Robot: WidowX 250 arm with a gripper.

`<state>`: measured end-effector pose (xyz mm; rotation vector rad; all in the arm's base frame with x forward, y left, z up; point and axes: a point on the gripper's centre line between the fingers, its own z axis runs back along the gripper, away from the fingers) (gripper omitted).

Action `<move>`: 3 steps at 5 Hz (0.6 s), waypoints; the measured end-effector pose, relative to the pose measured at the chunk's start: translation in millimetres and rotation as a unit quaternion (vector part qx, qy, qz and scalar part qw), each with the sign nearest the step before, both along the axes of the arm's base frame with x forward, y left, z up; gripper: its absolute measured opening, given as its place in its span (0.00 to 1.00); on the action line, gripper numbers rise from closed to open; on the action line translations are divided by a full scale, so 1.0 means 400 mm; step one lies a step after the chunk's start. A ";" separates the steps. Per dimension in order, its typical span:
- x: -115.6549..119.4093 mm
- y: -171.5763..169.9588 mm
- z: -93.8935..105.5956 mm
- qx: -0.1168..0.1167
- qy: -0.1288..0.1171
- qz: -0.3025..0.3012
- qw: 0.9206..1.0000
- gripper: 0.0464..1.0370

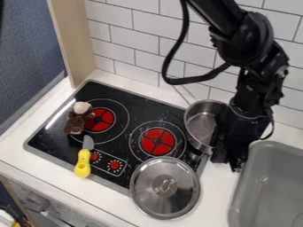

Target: Move the silver pot to the top left of the stove

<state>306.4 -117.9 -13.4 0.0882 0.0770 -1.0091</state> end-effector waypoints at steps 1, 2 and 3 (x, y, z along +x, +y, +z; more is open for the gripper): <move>-0.003 0.001 -0.001 0.002 -0.003 0.002 1.000 0.05; -0.015 0.010 0.013 0.007 -0.011 0.012 1.000 0.04; -0.038 0.021 0.068 -0.012 -0.030 0.031 0.999 0.04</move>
